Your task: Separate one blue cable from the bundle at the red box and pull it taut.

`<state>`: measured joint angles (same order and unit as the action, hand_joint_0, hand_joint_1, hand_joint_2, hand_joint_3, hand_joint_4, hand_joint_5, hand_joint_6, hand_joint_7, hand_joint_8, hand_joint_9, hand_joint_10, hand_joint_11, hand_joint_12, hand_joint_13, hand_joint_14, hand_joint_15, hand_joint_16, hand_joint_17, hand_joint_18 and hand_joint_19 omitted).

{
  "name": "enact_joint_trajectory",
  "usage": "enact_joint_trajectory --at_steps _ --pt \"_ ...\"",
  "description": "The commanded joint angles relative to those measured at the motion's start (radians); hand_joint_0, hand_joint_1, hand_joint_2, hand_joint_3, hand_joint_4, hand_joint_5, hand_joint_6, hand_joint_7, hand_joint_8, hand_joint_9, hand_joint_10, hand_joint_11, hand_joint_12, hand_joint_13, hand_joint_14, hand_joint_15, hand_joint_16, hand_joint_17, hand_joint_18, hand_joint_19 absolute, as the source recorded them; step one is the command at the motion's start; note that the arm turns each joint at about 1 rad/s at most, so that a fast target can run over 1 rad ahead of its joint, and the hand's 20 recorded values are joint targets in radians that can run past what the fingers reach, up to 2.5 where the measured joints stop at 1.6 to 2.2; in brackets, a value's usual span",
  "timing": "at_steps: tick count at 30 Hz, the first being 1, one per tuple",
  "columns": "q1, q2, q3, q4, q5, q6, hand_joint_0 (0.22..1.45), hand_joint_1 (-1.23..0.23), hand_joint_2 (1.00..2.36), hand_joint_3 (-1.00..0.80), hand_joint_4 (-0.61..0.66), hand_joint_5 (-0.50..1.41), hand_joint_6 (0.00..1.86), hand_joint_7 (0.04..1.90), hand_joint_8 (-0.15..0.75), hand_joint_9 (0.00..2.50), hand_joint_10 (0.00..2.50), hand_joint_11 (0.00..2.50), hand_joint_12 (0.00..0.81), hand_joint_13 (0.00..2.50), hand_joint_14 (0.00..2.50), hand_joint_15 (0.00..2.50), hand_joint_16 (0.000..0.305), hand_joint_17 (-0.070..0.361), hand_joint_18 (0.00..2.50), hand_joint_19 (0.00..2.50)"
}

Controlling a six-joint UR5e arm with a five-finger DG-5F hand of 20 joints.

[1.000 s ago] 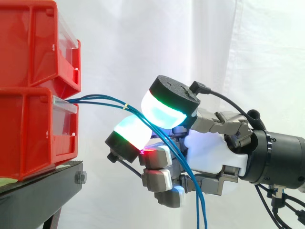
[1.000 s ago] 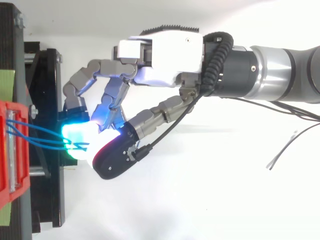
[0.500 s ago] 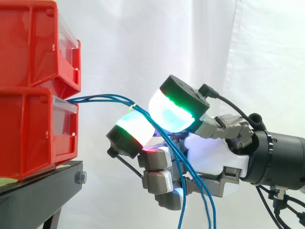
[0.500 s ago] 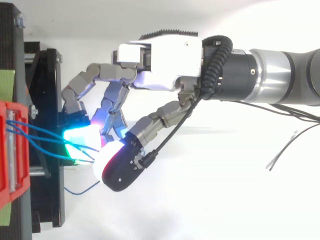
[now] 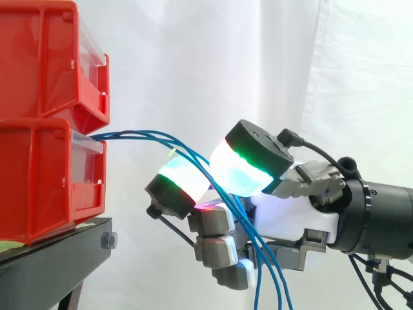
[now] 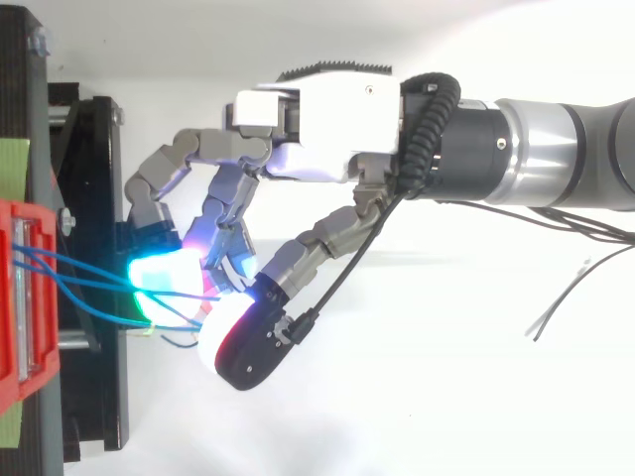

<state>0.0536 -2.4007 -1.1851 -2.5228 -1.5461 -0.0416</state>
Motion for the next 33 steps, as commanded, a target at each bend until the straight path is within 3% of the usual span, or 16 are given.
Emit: enact_joint_trajectory --at_steps 1,14,18,24,28,33 --pt "0.000 0.000 -0.001 -0.004 0.000 0.000 0.64 -0.97 1.00 -0.50 0.14 -0.14 0.93 1.09 0.374 1.07 0.01 1.09 0.386 1.17 0.02 0.91 0.045 0.102 1.16 0.84" --pt "0.002 0.000 0.001 -0.007 0.000 0.003 0.62 -0.76 1.00 -0.50 0.08 -0.14 0.87 1.05 0.373 1.07 0.01 1.05 0.384 1.14 0.02 0.91 0.045 0.102 1.16 0.87" --pt "0.002 0.000 -0.001 -0.016 0.000 0.009 0.64 -0.76 1.00 -0.49 0.03 -0.14 0.86 1.06 0.368 1.07 0.01 1.04 0.380 1.13 0.02 0.91 0.045 0.102 1.16 0.89" --pt "0.006 0.000 -0.001 -0.027 0.000 0.022 0.64 -0.79 1.01 -0.34 0.08 -0.15 0.87 1.09 0.375 1.05 0.01 1.04 0.377 1.13 0.02 0.91 0.046 0.103 1.15 0.89" --pt "0.008 0.000 0.001 -0.031 0.000 0.026 0.60 -0.77 1.00 -0.50 0.14 -0.15 0.87 1.03 0.377 1.05 0.01 1.04 0.378 1.12 0.02 0.92 0.046 0.104 1.15 0.89" --pt "0.009 0.000 0.001 -0.033 0.009 0.029 0.54 -0.71 1.00 -0.50 0.16 -0.15 0.87 1.01 0.385 1.05 0.01 1.03 0.391 1.13 0.02 0.91 0.049 0.109 1.17 0.89"
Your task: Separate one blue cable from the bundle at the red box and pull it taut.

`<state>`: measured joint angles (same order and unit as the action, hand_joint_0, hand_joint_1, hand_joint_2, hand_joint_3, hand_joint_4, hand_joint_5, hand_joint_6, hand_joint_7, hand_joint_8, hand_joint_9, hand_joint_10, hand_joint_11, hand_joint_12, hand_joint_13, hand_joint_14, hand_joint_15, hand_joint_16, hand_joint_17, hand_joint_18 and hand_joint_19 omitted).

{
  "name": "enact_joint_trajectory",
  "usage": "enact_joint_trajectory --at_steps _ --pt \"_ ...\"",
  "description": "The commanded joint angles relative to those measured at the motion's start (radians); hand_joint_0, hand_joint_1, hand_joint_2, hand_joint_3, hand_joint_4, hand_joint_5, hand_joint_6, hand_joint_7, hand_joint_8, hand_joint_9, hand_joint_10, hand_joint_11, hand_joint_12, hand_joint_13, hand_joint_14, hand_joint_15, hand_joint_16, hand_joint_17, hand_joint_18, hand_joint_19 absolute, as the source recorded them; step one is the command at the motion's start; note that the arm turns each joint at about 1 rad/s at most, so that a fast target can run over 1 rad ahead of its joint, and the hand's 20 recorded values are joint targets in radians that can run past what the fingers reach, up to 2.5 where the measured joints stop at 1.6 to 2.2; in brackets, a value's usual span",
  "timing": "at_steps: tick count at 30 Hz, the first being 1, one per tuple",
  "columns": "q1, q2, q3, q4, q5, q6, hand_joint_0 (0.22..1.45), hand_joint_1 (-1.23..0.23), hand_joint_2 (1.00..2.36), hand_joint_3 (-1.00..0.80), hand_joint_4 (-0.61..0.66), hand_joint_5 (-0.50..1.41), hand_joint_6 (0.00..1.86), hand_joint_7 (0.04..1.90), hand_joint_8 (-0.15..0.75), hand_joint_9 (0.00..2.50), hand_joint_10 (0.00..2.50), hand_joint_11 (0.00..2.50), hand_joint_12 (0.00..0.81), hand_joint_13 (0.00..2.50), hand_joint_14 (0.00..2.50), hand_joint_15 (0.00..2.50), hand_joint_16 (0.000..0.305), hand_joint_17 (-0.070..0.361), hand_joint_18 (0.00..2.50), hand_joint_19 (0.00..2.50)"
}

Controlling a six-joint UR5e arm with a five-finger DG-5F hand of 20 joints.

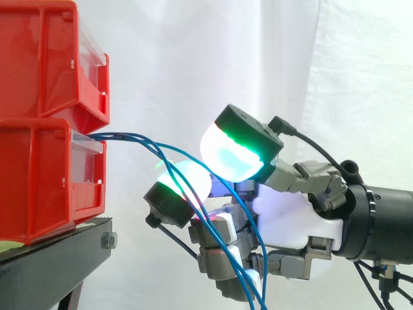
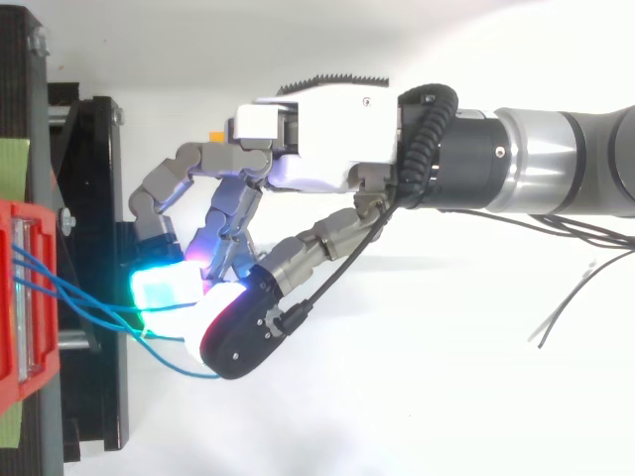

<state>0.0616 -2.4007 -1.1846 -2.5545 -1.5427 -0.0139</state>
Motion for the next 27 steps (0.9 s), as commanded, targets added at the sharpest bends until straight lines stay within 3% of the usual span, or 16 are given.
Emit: enact_joint_trajectory --at_steps 1,7,16,27 --pt "0.000 0.000 0.000 -0.001 0.006 0.003 0.54 -0.69 1.00 -0.50 0.16 -0.14 0.86 0.99 0.384 1.05 0.01 1.03 0.388 1.13 0.02 0.92 0.049 0.110 1.17 0.89" --pt "0.001 0.000 0.000 -0.001 0.006 0.008 0.62 -0.61 1.00 -0.50 0.14 -0.14 0.85 0.99 0.374 1.07 0.01 1.04 0.368 1.14 0.02 0.92 0.046 0.104 1.15 0.89" --pt "0.000 0.000 0.000 -0.013 0.006 0.011 0.61 -0.74 1.02 -0.21 0.10 -0.14 0.88 1.08 0.392 1.06 0.01 1.05 0.379 1.14 0.02 0.91 0.049 0.109 1.17 0.88" --pt "0.000 0.000 0.000 -0.016 0.006 0.012 0.62 -0.78 1.02 -0.03 0.00 -0.13 0.91 1.15 0.398 1.09 0.01 1.05 0.394 1.15 0.02 0.91 0.050 0.114 1.20 0.86"
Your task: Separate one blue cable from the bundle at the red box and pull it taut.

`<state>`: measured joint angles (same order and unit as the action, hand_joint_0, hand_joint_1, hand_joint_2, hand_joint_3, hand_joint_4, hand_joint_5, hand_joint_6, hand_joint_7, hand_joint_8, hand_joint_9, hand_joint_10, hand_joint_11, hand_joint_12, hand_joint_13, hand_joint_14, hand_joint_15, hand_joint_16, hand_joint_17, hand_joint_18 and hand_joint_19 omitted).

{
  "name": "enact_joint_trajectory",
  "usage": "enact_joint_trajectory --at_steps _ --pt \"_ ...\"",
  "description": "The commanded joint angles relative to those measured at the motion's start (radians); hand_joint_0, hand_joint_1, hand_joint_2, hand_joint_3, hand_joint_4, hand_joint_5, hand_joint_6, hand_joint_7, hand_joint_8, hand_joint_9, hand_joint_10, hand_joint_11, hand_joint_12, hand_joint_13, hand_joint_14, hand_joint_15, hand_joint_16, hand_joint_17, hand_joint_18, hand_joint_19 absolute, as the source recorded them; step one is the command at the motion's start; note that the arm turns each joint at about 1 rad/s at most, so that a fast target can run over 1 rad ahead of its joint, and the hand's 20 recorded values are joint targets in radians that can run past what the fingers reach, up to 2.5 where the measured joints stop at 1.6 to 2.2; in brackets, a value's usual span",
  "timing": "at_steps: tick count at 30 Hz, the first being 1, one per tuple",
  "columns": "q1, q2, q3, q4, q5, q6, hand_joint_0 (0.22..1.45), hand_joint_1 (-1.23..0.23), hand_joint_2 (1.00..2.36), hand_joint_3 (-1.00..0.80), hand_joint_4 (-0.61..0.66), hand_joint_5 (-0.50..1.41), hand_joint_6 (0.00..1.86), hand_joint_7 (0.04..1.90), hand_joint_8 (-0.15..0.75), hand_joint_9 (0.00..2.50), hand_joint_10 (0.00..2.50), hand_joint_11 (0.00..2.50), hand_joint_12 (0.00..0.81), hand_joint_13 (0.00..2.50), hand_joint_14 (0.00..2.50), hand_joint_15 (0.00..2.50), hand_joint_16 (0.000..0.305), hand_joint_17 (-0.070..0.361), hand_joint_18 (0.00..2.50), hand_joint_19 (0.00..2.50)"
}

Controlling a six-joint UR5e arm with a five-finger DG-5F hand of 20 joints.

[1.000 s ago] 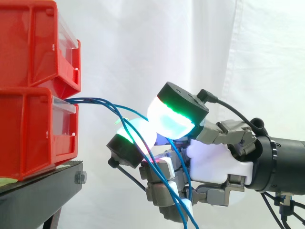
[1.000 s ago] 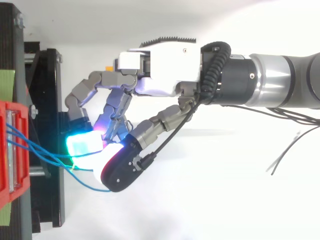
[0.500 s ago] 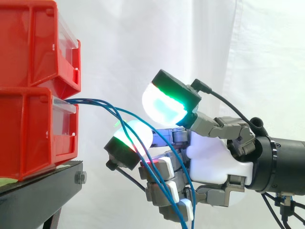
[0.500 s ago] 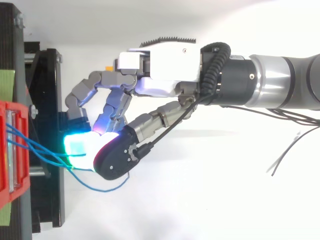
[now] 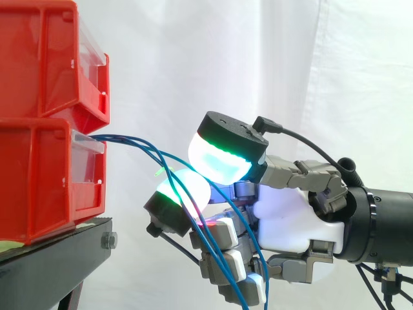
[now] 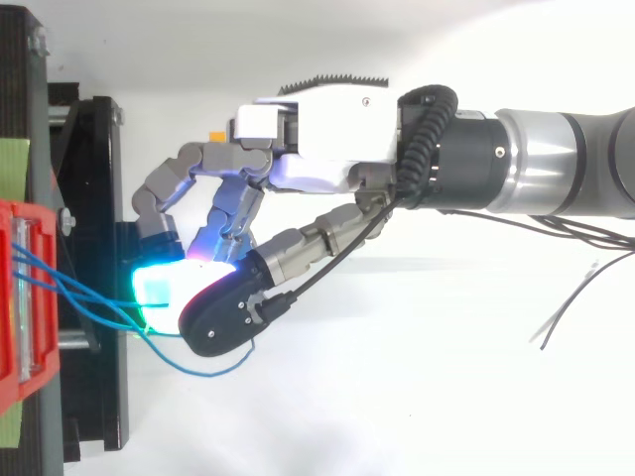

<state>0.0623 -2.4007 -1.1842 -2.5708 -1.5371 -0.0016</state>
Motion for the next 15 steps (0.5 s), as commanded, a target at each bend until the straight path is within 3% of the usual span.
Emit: enact_joint_trajectory --at_steps 1,10,15 --pt "0.001 0.000 0.000 0.000 0.000 0.000 0.62 -0.78 1.02 -0.03 -0.01 -0.13 0.91 1.15 0.399 1.09 0.01 1.05 0.398 1.15 0.02 0.90 0.051 0.114 1.20 0.85" --pt "0.001 0.002 0.000 -0.011 -0.008 0.002 0.61 -0.77 1.01 0.02 0.02 -0.11 0.91 1.18 0.442 1.22 0.01 1.00 0.410 1.25 0.02 0.84 0.053 0.119 1.27 0.76" --pt "0.001 0.034 0.000 -0.034 -0.011 0.000 0.62 -0.77 1.01 0.02 0.03 -0.11 0.91 1.18 0.435 1.25 0.01 1.12 0.406 1.25 0.02 0.83 0.051 0.115 1.25 0.71"
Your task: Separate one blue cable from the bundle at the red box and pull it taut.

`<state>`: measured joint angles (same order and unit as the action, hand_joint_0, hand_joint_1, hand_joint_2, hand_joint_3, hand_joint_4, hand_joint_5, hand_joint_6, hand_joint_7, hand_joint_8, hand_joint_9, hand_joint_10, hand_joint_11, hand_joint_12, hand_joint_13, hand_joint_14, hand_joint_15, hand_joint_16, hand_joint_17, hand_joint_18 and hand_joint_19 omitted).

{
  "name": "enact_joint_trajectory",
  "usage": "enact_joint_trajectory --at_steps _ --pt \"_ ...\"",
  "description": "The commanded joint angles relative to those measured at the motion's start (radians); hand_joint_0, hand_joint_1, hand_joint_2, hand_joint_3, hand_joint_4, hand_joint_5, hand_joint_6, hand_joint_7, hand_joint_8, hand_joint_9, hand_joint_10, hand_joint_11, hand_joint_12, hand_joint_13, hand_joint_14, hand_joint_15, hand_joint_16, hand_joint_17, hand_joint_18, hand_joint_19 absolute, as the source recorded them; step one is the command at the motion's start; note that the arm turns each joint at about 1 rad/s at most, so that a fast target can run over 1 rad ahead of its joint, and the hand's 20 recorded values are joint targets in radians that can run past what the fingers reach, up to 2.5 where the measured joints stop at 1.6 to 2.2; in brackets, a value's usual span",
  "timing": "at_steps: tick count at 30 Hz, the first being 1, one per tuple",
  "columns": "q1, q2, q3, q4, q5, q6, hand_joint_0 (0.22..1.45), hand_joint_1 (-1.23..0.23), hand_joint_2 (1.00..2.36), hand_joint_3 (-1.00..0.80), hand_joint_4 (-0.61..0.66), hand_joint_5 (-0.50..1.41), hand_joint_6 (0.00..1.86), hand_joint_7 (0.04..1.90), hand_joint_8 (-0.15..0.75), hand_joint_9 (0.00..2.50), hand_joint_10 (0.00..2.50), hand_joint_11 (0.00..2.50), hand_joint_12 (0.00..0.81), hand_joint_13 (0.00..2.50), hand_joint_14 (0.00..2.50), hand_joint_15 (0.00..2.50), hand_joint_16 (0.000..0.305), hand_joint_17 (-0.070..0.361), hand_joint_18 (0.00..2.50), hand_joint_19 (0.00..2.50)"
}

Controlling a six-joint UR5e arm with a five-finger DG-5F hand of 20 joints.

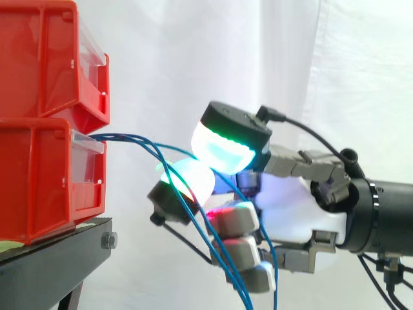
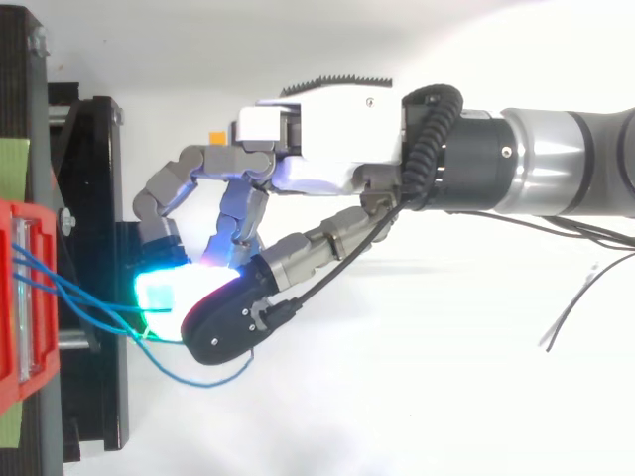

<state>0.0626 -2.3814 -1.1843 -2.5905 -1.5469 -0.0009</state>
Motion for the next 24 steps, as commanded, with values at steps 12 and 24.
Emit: enact_joint_trajectory --at_steps 12,24 --pt "-0.001 0.064 -0.001 -0.123 -0.012 -0.010 0.62 -0.76 1.01 0.00 0.05 -0.11 0.91 1.16 0.405 1.25 0.51 1.23 0.390 1.32 0.02 1.07 0.049 0.111 1.23 0.70" --pt "-0.001 0.099 -0.001 -0.152 -0.009 0.007 0.63 -0.76 1.01 -0.02 0.07 -0.11 0.91 1.16 0.380 1.20 1.02 1.26 0.391 1.45 0.20 1.49 0.054 0.121 1.25 0.71"
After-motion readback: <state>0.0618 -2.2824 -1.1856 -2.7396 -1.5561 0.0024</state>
